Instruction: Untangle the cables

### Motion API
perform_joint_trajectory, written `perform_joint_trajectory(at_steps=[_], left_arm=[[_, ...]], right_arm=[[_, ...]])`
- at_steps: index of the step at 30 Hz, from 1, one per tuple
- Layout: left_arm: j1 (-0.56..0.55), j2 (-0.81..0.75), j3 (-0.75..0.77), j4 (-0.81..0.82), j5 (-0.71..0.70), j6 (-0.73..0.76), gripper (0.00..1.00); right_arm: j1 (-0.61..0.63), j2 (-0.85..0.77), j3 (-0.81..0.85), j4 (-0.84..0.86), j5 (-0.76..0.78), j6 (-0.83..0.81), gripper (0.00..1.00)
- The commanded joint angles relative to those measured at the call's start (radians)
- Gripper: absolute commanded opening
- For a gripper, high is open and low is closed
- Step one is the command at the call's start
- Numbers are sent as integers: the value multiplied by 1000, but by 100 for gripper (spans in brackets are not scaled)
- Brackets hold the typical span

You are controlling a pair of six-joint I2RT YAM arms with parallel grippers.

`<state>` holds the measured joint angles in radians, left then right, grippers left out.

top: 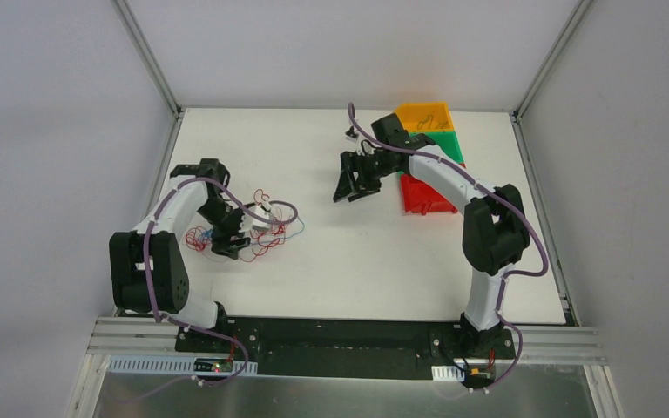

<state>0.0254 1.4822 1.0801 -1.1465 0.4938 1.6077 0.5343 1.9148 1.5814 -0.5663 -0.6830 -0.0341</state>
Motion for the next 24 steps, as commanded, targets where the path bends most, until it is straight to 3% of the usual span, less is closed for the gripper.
perform_joint_trajectory(at_steps=[1, 7, 9, 12, 14, 17, 24], left_arm=[[-73, 21, -76, 88, -79, 136, 64], [-87, 54, -121, 95, -190, 210, 47], [-93, 34, -143, 101, -189, 219, 34], [-104, -9, -139, 113, -139, 163, 6], [-114, -53, -117, 116, -84, 93, 0], [-120, -148, -9, 112, 62, -112, 0], [-121, -150, 386, 122, 384, -851, 0]], right_arm=[[-48, -44, 5, -21, -16, -7, 63], [-93, -58, 3, -42, -17, -25, 63], [-101, -59, 7, -46, -15, -32, 63], [-111, -56, 19, -54, -9, -43, 63], [-116, -56, 32, -62, -6, -50, 63], [-128, -80, 48, -69, -19, -73, 63], [-133, -268, 13, 84, -117, -134, 71]])
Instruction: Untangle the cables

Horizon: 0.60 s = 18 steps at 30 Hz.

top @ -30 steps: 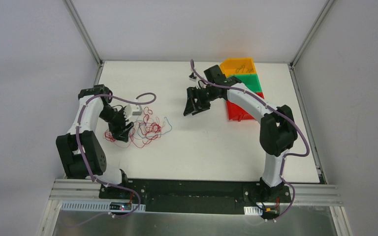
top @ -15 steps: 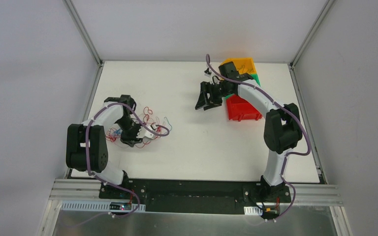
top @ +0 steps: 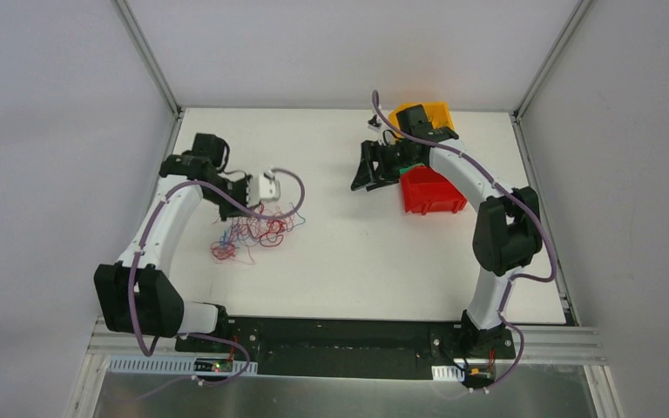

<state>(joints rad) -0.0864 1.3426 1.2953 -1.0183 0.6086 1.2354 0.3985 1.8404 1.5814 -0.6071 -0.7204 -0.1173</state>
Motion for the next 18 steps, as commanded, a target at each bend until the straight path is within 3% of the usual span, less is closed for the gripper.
perform_joint_trajectory(at_steps=[1, 4, 8, 18], left_arm=[[-9, -5, 202, 11, 287, -567, 0], [-9, 8, 256, 83, 287, -810, 0], [-9, 16, 313, 148, 302, -1021, 0], [-10, -11, 349, 281, 436, -1217, 0]], right_arm=[[12, -226, 3, 181, -78, -46, 74], [63, -276, 15, 301, -39, -48, 79], [143, -262, 63, 416, 24, -7, 80], [311, -141, 130, 539, 50, -81, 80]])
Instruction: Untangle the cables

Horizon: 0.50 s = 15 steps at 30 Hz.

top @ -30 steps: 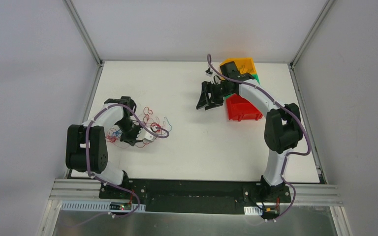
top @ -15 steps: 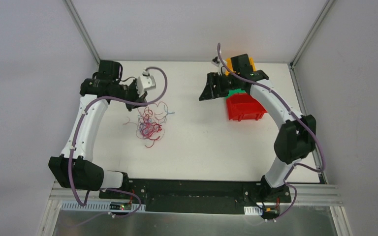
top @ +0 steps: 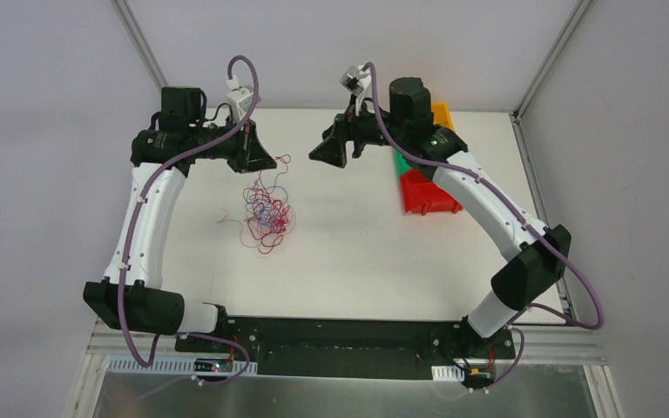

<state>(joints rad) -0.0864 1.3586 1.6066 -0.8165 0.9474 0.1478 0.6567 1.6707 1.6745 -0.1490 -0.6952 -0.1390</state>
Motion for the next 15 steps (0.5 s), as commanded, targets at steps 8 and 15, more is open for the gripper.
perform_joint_trajectory(at_steps=[8, 15], left_arm=[[-26, -42, 16, 110, 140, -145, 0], [-26, -86, -53, 179, 35, -183, 0]], right_arm=[[125, 77, 30, 230, 248, -152, 54], [124, 36, 34, 287, 241, -60, 0]])
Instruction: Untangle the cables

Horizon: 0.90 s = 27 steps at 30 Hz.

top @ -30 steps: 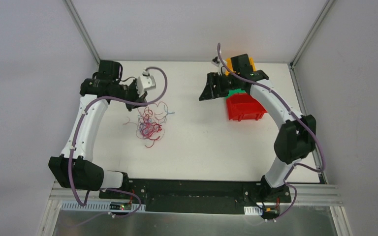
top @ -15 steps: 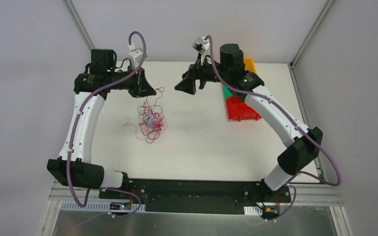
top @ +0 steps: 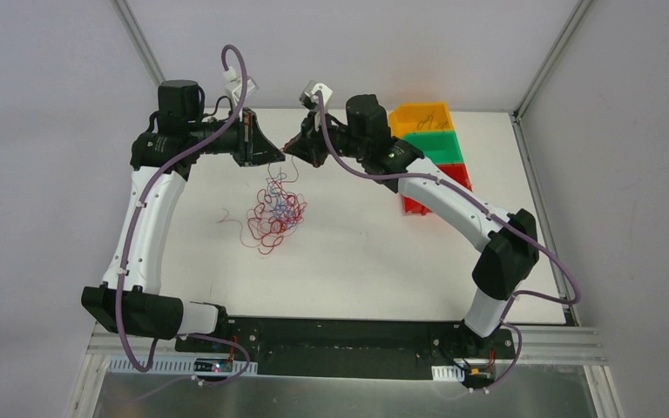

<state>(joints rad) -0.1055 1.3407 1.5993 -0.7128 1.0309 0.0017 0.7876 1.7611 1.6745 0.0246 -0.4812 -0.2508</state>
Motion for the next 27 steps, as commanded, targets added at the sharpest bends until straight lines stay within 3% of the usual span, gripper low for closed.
perform_joint_trajectory(at_steps=[1, 3, 5, 6, 13, 15, 18, 20, 22, 24, 26, 27], left_arm=[[-6, -84, -75, 109, -71, -40, 3], [-7, -115, -148, 194, -100, -55, 18], [-7, -136, -223, 299, -124, -92, 24], [-7, -142, -257, 343, -132, -108, 33], [-12, -155, -481, 659, -242, -185, 48], [-11, -147, -539, 741, -300, -203, 46], [-7, -112, -599, 780, -388, -198, 35], [20, -100, -638, 815, -333, -206, 34], [48, -128, -669, 853, -235, -230, 44], [67, -193, -684, 844, -156, -242, 62], [78, -283, -669, 743, -115, -182, 81], [84, -326, -642, 641, -162, -113, 89]], right_arm=[[-7, -62, 42, 116, 33, 83, 0], [-7, -69, 71, 117, 45, 151, 0], [-7, -68, 107, 117, 52, 215, 0], [-7, -64, 129, 117, 58, 243, 0], [-10, -13, 325, 89, 47, 537, 0], [-11, -2, 361, 86, 37, 611, 0], [-13, 0, 401, 86, 41, 671, 0], [-17, -1, 422, 84, 56, 680, 0], [-23, -5, 431, 78, 75, 663, 0], [-29, -12, 422, 67, 83, 639, 0], [-34, -22, 395, 66, 76, 629, 0], [-34, -27, 373, 66, 73, 625, 0]])
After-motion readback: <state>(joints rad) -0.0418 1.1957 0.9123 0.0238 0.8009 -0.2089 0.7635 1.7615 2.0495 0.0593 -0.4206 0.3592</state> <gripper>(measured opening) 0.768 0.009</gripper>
